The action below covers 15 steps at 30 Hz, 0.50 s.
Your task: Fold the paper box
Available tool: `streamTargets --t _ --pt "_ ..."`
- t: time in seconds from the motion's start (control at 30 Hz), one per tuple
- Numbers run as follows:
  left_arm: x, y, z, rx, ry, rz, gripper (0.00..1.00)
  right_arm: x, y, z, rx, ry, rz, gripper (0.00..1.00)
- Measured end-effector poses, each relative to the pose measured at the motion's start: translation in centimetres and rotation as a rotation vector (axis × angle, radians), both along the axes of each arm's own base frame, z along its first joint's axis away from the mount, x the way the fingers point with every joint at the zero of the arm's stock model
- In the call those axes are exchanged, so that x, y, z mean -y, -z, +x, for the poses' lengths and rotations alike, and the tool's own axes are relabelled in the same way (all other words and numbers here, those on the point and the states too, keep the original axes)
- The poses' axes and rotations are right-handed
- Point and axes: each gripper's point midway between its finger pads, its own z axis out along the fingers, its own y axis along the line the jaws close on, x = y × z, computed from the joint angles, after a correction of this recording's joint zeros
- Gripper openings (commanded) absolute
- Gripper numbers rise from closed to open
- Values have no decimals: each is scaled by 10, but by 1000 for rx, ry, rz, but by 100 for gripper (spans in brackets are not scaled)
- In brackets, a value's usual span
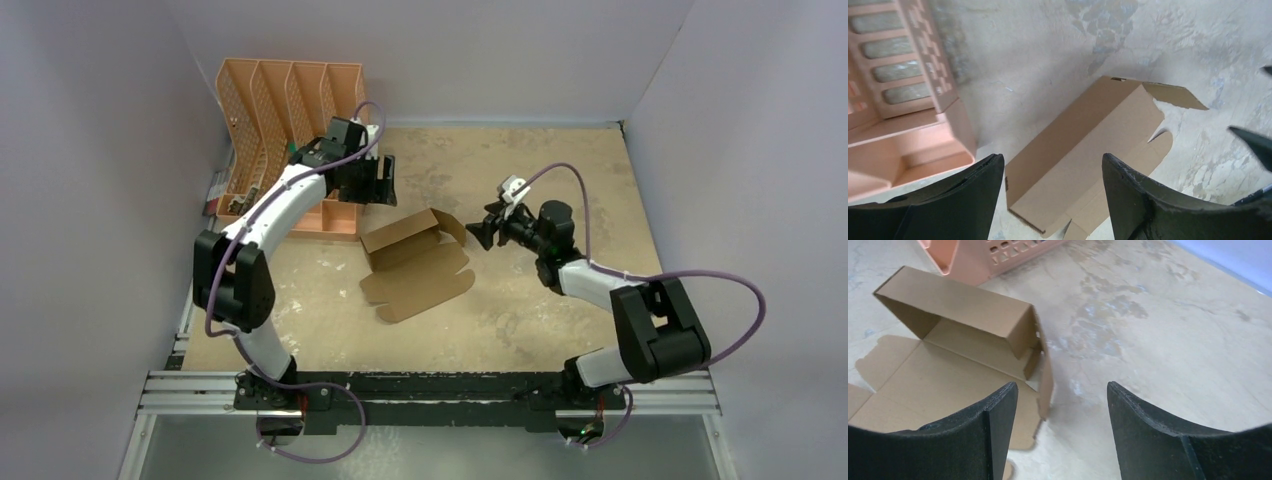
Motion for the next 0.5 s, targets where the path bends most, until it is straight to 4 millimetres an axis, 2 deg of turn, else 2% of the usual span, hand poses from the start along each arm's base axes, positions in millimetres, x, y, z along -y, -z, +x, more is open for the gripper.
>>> streamTargets --t 0.13,0.27,0.4,0.5 --pt "10 27 -2 -80 44 -19 72 30 -4 12 -33 69 -10 64" --pt "19 34 -5 -110 77 -55 72 51 8 23 -91 132 -25 61" --pt "28 32 -4 -108 108 -98 72 47 26 38 -153 115 -41 62" --pt "34 33 -5 -112 129 -125 72 34 46 36 -195 67 -56 63"
